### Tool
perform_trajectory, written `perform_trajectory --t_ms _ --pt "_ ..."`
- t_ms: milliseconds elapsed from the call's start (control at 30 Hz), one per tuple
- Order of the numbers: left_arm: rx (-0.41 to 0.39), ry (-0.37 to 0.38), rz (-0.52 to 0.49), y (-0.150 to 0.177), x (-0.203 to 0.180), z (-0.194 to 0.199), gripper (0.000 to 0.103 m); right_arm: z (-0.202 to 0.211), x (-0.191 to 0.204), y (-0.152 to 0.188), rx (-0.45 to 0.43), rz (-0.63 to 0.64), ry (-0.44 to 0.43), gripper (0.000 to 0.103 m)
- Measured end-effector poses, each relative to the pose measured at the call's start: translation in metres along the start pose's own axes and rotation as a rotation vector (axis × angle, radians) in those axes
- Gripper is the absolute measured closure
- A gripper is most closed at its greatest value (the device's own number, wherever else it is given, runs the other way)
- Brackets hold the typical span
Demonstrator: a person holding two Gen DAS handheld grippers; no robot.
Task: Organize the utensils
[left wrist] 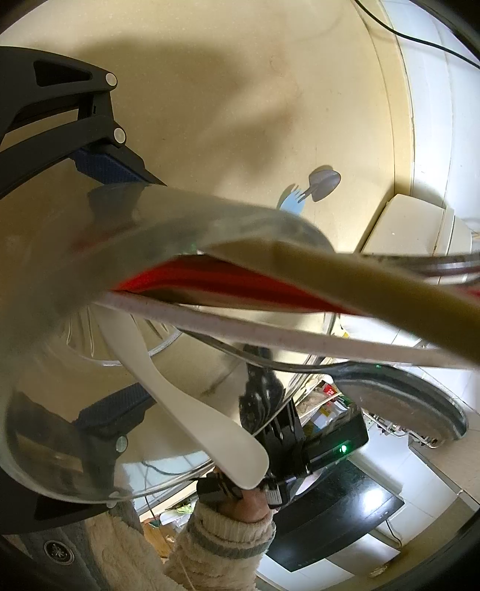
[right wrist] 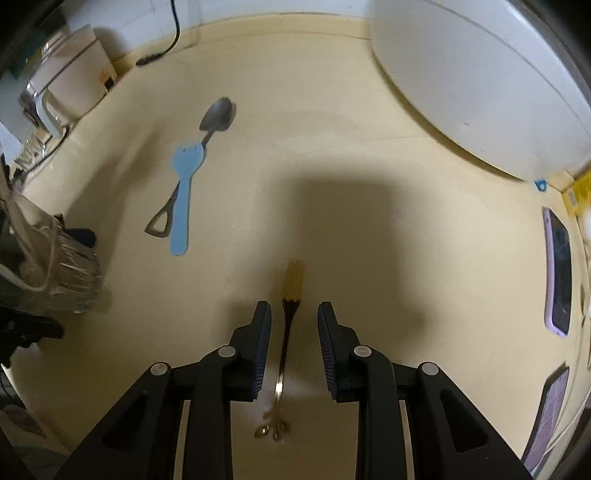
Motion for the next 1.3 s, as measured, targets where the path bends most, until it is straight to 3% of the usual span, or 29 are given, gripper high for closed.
perform_trajectory --t_ms 100,200,333,600,733,900,1133,1300 --pt "0.000 0.000 0.000 0.000 0.000 0.000 0.007 0.000 0.000 -0.004 -0.004 0.019 0.008 0.079" --pt "0.000 0.001 0.001 0.000 0.000 0.000 0.007 0.001 -0.005 -0.003 -0.017 0.005 0.010 0.092" --pt "0.000 0.000 0.000 0.000 0.000 0.000 0.007 0.010 -0.011 0.003 -0.067 -0.043 -0.035 0.092" --pt "0.001 -0.001 -0.001 -0.002 0.002 0.000 0.007 0.086 0.002 0.000 -0.296 -0.088 -0.163 0.092" --pt "0.002 -0.004 -0.004 -0.001 0.001 0.000 0.007 0.136 0.031 -0.013 -0.435 -0.045 -0.220 0.092" --pt "0.001 -0.002 -0.002 -0.001 0.000 0.000 0.007 0.182 0.065 -0.028 -0.532 0.035 -0.293 0.092" --pt "0.000 0.000 0.000 -0.002 0.001 0.001 0.007 0.200 0.108 -0.033 -0.543 0.104 -0.424 0.092" --pt "0.000 -0.003 -0.001 -0.001 0.001 -0.001 0.007 0.182 0.125 -0.026 -0.493 0.129 -0.447 0.092"
Point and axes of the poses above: each gripper's, at about its wrist camera, not at the fingertips, and z roughly against the way its jaws point, x to its left, y to its underside, the point moved 1 cm from there along -z, roughly the way its jaws point, and after that the axes turned 1 degree about -y, right-handed, at the moved point
